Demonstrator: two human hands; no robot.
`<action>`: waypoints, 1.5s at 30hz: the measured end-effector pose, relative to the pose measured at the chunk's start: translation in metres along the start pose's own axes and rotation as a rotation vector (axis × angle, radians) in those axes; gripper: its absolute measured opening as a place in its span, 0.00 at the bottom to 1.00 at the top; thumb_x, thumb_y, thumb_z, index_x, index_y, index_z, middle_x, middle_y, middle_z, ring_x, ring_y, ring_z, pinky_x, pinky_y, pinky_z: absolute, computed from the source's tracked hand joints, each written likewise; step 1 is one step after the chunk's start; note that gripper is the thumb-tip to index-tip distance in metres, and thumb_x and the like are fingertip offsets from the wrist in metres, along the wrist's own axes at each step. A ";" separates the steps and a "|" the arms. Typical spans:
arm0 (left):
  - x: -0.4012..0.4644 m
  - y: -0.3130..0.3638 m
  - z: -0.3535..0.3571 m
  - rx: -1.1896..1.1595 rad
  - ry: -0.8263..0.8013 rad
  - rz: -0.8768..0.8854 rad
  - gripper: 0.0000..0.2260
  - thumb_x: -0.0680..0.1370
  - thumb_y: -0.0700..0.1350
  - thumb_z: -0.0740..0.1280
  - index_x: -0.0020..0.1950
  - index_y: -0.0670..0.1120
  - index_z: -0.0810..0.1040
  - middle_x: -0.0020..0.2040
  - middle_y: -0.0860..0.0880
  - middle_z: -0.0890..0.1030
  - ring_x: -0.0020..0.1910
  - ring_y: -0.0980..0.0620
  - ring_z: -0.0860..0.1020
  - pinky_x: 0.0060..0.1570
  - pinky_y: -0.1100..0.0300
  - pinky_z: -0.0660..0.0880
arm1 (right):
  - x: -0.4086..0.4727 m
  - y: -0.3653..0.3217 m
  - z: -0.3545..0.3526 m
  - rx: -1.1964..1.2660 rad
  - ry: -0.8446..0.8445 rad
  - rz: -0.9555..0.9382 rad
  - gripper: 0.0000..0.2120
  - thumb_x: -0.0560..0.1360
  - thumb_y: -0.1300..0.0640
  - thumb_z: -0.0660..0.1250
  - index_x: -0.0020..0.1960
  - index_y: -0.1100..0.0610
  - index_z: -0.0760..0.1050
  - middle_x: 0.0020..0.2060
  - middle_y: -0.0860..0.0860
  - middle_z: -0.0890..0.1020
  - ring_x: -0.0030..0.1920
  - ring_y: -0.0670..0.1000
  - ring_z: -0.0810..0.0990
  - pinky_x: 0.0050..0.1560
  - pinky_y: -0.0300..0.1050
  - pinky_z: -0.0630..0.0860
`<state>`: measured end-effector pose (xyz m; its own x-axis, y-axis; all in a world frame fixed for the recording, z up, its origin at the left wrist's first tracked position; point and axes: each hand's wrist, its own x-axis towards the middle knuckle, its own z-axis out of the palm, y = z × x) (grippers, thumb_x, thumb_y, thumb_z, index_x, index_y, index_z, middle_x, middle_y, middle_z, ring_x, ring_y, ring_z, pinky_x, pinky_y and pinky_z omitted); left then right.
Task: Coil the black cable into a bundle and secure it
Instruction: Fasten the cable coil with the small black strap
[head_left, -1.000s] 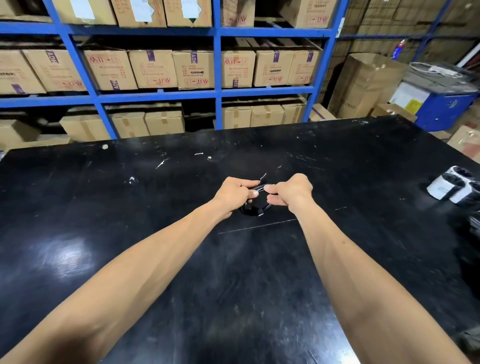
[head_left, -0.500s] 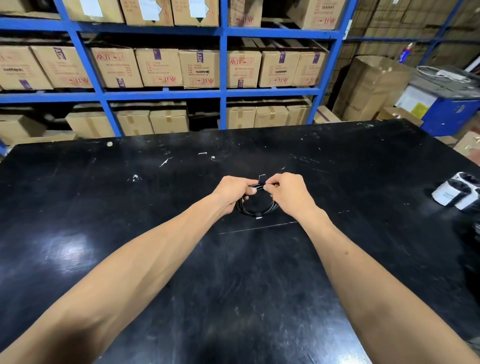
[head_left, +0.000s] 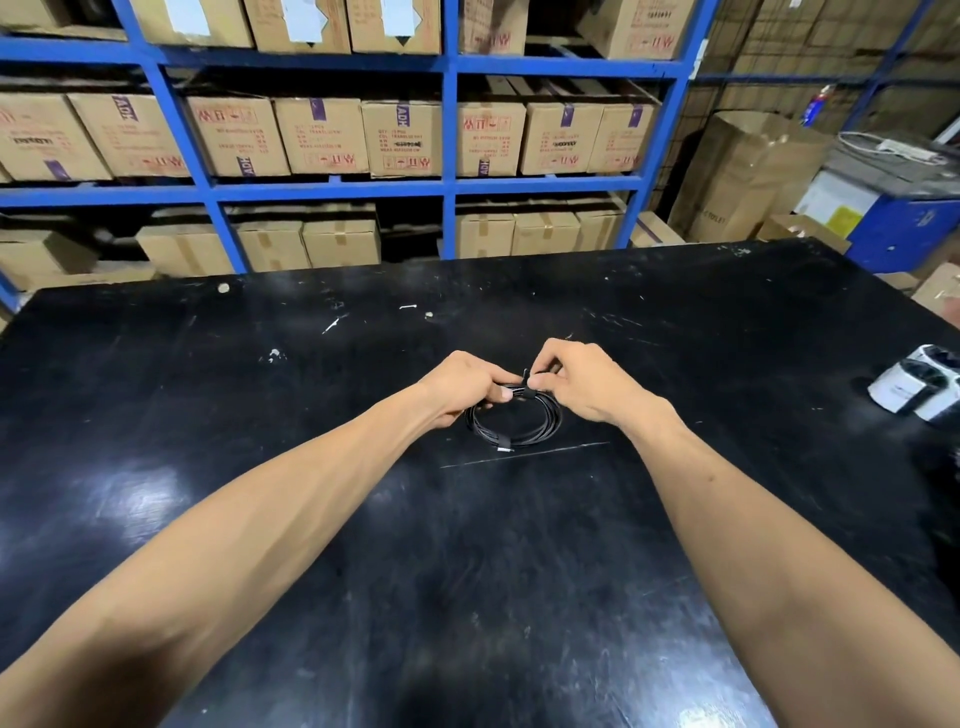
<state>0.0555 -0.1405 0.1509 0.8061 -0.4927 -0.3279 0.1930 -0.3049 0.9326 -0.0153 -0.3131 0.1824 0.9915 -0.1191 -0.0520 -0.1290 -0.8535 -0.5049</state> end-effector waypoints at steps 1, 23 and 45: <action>-0.001 0.000 -0.002 -0.008 -0.016 0.006 0.14 0.73 0.27 0.68 0.56 0.39 0.84 0.41 0.46 0.85 0.42 0.52 0.77 0.37 0.64 0.73 | 0.001 0.000 0.000 0.082 -0.004 0.014 0.03 0.76 0.54 0.73 0.46 0.48 0.78 0.39 0.46 0.82 0.40 0.49 0.81 0.44 0.45 0.75; 0.016 -0.068 -0.023 0.092 0.267 -0.252 0.11 0.65 0.38 0.81 0.37 0.34 0.82 0.29 0.44 0.81 0.28 0.47 0.81 0.43 0.55 0.83 | 0.013 0.032 0.096 0.606 0.124 0.667 0.06 0.72 0.63 0.71 0.35 0.59 0.80 0.29 0.54 0.84 0.34 0.54 0.87 0.48 0.53 0.86; 0.087 -0.188 -0.021 0.828 0.108 -0.436 0.13 0.73 0.41 0.70 0.57 0.40 0.78 0.61 0.41 0.74 0.53 0.40 0.79 0.52 0.53 0.77 | 0.084 0.078 0.230 0.452 -0.205 0.767 0.07 0.71 0.61 0.71 0.46 0.64 0.85 0.44 0.59 0.88 0.42 0.59 0.88 0.49 0.54 0.86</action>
<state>0.1009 -0.1092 -0.0497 0.8120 -0.1332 -0.5683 0.0642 -0.9473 0.3138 0.0618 -0.2727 -0.0593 0.6255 -0.4423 -0.6428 -0.7781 -0.2927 -0.5558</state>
